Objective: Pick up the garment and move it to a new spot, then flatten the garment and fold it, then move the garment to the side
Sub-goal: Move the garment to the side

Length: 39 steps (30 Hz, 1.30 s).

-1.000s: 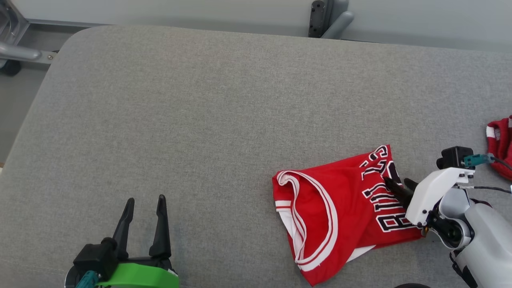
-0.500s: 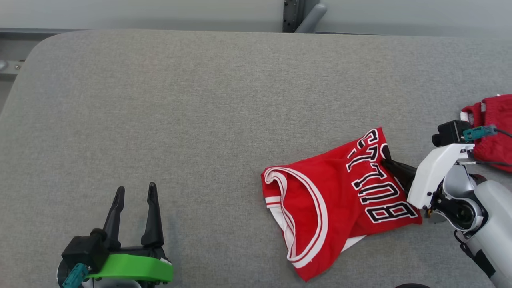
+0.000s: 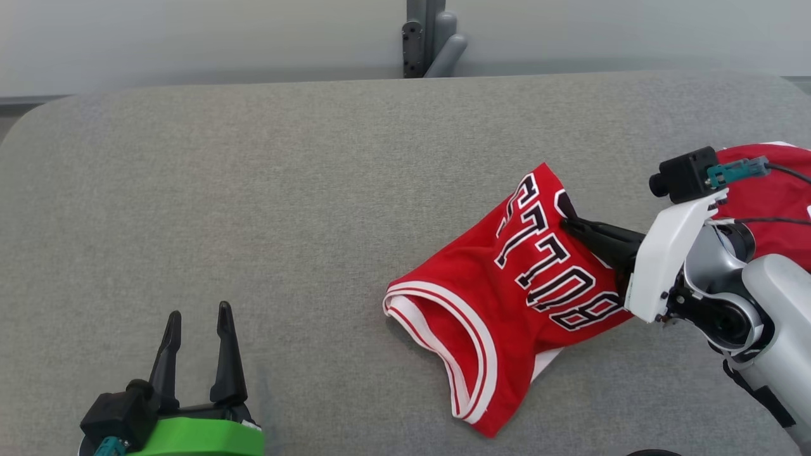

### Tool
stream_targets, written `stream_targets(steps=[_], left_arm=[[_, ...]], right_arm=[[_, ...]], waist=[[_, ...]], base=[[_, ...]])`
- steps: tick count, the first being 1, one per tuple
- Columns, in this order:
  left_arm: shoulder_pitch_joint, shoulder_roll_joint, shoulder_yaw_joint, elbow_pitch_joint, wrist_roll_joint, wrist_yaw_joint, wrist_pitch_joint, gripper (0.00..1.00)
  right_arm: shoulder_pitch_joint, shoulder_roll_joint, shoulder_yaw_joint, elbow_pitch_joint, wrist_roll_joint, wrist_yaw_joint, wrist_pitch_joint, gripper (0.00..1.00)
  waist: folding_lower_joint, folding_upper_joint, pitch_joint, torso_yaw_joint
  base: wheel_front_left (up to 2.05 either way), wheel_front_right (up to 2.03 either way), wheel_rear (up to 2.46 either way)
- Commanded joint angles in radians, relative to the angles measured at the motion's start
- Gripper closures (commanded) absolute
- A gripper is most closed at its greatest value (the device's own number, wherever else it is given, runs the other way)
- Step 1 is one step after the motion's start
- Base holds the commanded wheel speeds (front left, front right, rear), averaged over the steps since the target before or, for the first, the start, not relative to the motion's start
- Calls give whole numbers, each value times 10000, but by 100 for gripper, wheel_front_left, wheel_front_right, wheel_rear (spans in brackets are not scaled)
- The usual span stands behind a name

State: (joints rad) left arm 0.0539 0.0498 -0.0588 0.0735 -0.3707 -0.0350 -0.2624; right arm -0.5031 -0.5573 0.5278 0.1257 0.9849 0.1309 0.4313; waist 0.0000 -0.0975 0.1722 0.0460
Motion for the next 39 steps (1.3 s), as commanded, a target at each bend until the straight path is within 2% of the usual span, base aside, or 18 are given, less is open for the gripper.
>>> stream_targets(steps=[1, 6, 16, 20, 31, 39], left_arm=[[138, 19, 41, -76, -64, 40, -27, 0], [-104, 19, -124, -221, -58, 4, -27, 0], [-732, 24, -356, -147, 255, -298, -27, 0], [-849, 24, -388, -192, 300, -357, -27, 0], [-1137, 24, -277, -172, 837, -642, -27, 0], [-1461, 24, -189, -107, 1168, -854, -27, 0]], right_arm=[[-152, -111, -54, -295, 165, -4, 148, 100], [-561, -205, -442, -254, 47, -5, 447, 100], [-2369, 333, -1258, 2141, -1088, -4, 453, 100], [-3025, 534, -1685, 2650, -1329, -4, 292, 100], [-2972, 134, -3099, 3465, -1860, -4, -342, 100], [-2995, -43, -4436, 4383, -2489, -4, -681, 100]], waist=[[0, 0, -292, -511], [0, 0, -145, -962], [0, 0, 431, -1130], [0, 0, 769, -1321], [0, 0, 1494, -1952], [0, 0, 1917, -1841]], base=[[0, 0, 0], [0, 0, 0], [0, 0, 0], [0, 0, 0], [0, 0, 0], [0, 0, 0]])
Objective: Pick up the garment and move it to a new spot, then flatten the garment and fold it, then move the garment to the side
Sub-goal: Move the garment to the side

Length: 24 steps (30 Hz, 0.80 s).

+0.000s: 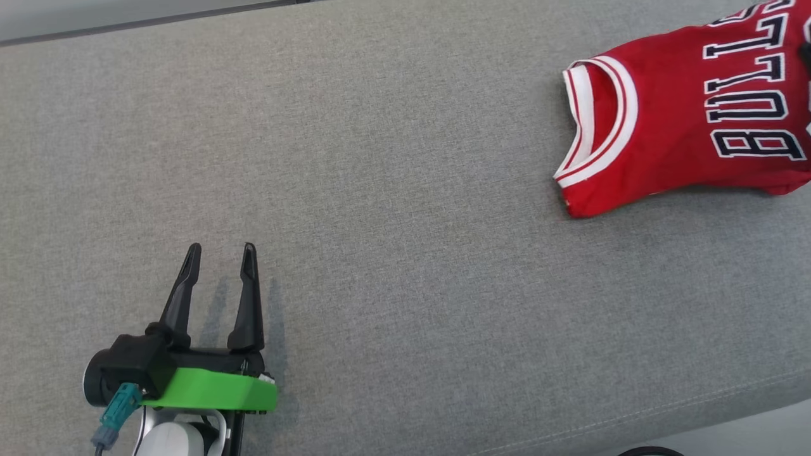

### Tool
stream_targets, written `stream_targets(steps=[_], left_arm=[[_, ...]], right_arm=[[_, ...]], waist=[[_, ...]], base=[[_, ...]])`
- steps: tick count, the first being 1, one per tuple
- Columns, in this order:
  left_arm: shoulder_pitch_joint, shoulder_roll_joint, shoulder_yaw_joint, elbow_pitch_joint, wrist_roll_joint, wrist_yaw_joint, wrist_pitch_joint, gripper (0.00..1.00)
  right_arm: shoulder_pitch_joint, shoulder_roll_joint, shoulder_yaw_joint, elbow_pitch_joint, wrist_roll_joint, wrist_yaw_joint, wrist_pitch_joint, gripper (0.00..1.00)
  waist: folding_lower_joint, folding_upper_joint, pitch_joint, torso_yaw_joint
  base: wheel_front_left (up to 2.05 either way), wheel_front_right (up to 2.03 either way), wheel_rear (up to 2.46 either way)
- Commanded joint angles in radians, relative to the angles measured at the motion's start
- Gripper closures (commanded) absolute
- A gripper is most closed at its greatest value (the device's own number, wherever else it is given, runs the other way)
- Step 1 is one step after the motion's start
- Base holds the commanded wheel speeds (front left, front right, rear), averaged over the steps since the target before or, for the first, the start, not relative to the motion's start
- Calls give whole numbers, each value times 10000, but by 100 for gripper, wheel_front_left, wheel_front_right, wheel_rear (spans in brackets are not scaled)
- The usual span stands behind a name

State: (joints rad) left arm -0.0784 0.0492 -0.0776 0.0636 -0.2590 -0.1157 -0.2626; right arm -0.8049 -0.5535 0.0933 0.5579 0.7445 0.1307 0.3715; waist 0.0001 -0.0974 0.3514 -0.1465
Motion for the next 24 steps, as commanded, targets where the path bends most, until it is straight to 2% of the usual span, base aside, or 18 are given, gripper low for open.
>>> stream_targets(steps=[1, 4, 6, 7, 8, 10, 13, 16, 17, 19, 24], left_arm=[[-154, 30, -35, 18, 141, -76, -25, 0], [-181, 30, -71, 36, 225, -93, -25, 0], [-191, 30, -64, -30, 282, -129, -25, 0], [-205, 30, -53, -63, 270, -136, -25, 0], [-211, 28, -44, -87, 257, -142, -25, 0], [-156, 33, 49, -112, 196, -137, -26, 0], [1, 28, 167, -131, 111, -143, -26, 0], [157, 28, 324, -103, 29, -147, -26, 0], [157, 28, 324, -103, 29, -147, -26, 0], [317, 30, 473, 0, -80, -143, -25, 0], [677, 30, 810, 187, -171, -79, -26, 0]], right_arm=[[-56, -75, -448, 438, -405, -2, -259, 100], [-143, -161, -777, 849, -881, -2, -503, 100], [-344, -253, -1588, 1544, -1759, -5, -1328, 100], [-430, -260, -1880, 1750, -2142, -5, -1814, 76], [-453, -154, -2135, 1984, -2462, -5, -2189, 0], [-410, 149, -2415, 2417, -3092, 0, -2680, 0], [-395, 231, -2860, 2670, -3785, -5, -3484, 0], [-87, 497, -2988, 2545, -4332, -5, -4420, 0], [-87, 497, -2988, 2545, -4332, -5, -4420, 0], [318, 637, -3014, 2175, -4682, -5, -5288, 0], [1335, 931, -3150, 1222, -4656, -5, -6023, 0]], waist=[[-1, -1, 233, 216], [-1, -1, 341, 387], [-1, -1, 549, 628], [-1, -1, 615, 710], [-1, -1, 669, 789], [-1, -1, 715, 893], [-1, -1, 664, 1008], [-1, -1, 432, 1083], [-1, -1, 432, 1083], [-1, -1, 59, 1176], [-1, -1, -628, 1305]], base=[[0, 0, 0], [0, 0, 0], [0, 0, 0], [0, 0, 0], [0, 0, 0], [0, 0, 0], [0, 0, 0], [0, 0, 0], [0, 0, 0], [0, 0, 0], [0, 0, 0]])
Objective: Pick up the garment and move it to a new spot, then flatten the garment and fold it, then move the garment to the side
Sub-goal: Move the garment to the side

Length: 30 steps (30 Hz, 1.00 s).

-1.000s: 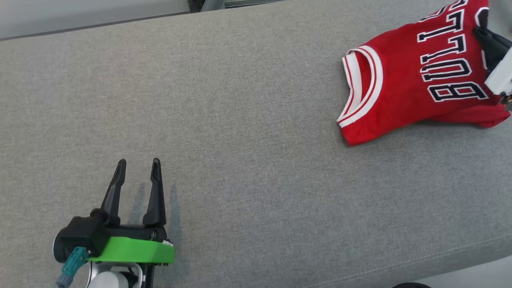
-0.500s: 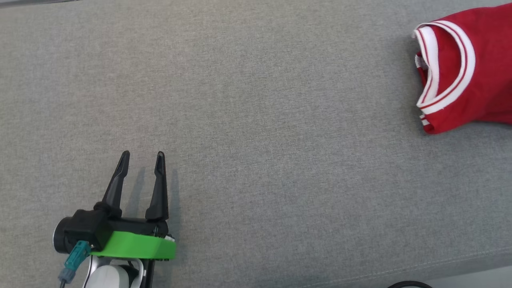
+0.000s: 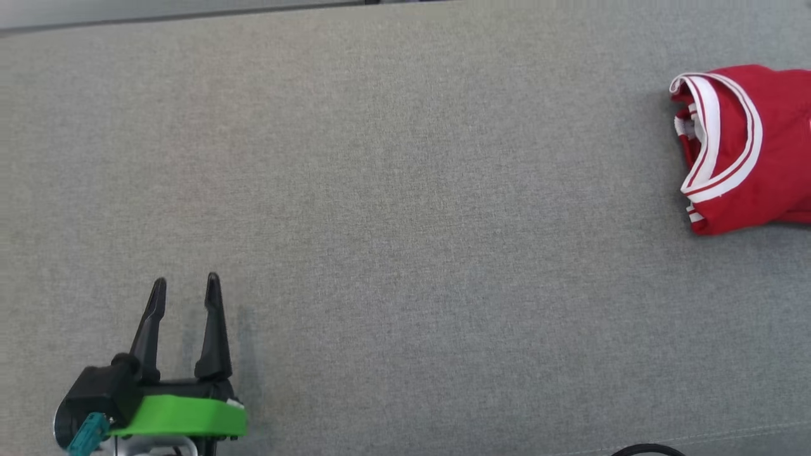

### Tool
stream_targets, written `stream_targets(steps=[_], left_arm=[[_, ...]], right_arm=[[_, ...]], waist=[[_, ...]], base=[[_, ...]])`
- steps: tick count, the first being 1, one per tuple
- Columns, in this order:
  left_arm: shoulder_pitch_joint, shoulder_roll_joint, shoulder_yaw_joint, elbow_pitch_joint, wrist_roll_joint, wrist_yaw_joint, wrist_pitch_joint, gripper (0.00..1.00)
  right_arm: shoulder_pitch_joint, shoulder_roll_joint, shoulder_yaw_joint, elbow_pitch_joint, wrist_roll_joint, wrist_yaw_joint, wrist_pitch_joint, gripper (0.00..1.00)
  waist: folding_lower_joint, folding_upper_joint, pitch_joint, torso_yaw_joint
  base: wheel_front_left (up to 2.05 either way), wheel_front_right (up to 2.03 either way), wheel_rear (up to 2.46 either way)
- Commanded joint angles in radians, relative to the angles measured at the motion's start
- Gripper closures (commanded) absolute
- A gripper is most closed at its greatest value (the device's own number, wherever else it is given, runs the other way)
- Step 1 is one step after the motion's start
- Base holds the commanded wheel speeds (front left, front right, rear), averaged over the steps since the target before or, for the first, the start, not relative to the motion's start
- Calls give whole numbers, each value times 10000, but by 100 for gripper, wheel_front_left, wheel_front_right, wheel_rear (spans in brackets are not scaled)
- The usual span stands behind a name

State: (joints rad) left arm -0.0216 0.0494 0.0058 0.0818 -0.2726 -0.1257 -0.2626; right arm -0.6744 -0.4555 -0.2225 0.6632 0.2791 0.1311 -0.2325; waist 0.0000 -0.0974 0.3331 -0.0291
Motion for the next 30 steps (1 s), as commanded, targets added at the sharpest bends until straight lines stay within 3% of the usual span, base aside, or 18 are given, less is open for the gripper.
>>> stream_targets(steps=[1, 5, 14, 22, 30], left_arm=[[223, 28, 92, 92, -27, 53, -25, 0], [543, 29, 569, 246, 71, 180, -26, 0], [1070, 28, 1125, 776, 484, 129, -25, 0], [1261, 29, 730, 1109, 308, -38, -25, 0], [1467, 289, -157, 1280, -198, -64, -25, 0]], right_arm=[[410, 3, 3, -163, -24, -9, -83, 0], [2121, 406, -85, -1520, -91, -7, -258, 0], [5746, 2047, -448, -3903, -737, -10, -320, 0], [7333, 3398, -637, -5358, -1950, -9, -312, 0], [7911, 3912, -136, -5593, -2597, -9, -314, 0]], waist=[[0, 0, -640, 167], [0, 0, -1308, 362], [0, 0, -2423, 922], [0, 0, -2823, 1064], [0, 0, -3043, 931]], base=[[0, 0, 0], [0, 0, 0], [0, 0, 0], [0, 0, 0], [0, 0, 0]])
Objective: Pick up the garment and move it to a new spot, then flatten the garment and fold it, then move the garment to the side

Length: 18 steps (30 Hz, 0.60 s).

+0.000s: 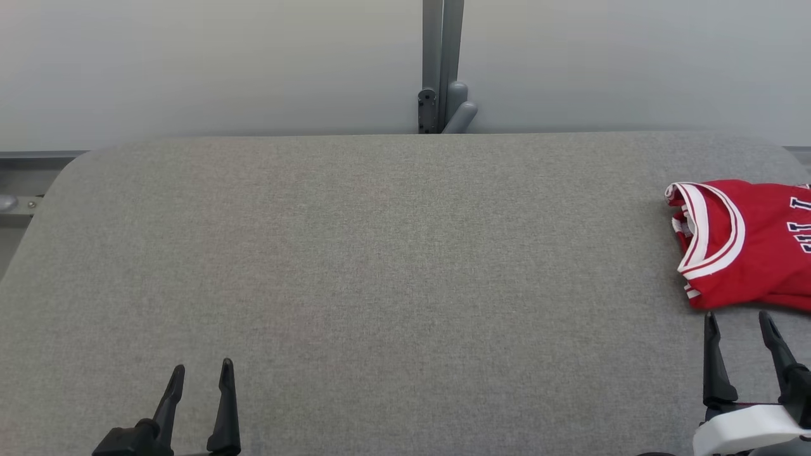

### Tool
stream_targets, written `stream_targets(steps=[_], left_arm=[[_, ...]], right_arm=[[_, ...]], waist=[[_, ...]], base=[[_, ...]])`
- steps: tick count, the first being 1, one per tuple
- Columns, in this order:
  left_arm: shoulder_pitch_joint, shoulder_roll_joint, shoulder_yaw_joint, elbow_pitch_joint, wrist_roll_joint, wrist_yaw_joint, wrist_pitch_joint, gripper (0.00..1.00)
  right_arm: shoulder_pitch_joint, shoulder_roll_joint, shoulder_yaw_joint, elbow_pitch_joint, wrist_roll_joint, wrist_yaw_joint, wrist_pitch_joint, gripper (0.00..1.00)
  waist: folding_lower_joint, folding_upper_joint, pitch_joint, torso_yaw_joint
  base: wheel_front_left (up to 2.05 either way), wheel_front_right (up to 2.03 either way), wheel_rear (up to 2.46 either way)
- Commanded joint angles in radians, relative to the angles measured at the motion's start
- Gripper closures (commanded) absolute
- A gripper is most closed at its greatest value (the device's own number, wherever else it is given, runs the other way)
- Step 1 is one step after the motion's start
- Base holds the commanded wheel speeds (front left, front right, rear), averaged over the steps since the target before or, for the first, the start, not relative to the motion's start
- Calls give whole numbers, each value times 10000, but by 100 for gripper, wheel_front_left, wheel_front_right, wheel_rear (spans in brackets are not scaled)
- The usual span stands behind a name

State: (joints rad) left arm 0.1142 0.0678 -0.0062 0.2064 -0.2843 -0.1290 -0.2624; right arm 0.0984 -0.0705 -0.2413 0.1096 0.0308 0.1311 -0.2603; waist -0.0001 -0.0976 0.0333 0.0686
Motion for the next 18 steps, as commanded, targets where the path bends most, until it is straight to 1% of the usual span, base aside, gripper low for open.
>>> stream_targets(steps=[1, 11, 18], left_arm=[[113, 109, -92, 55, -122, -32, -27, 0], [101, 275, -421, 165, -421, -35, -28, 0], [60, 299, -428, 187, -494, -36, -28, 0]], right_arm=[[219, 80, 80, -81, -122, -9, -36, 0], [196, 147, 387, 60, -254, -9, -37, 0], [216, 172, 511, 190, -292, -9, -37, 0]], waist=[[1, 1, -62, -62], [1, 1, -112, -177], [1, 1, -114, -177]], base=[[0, 0, 0], [0, 0, 0], [0, 0, 0]])
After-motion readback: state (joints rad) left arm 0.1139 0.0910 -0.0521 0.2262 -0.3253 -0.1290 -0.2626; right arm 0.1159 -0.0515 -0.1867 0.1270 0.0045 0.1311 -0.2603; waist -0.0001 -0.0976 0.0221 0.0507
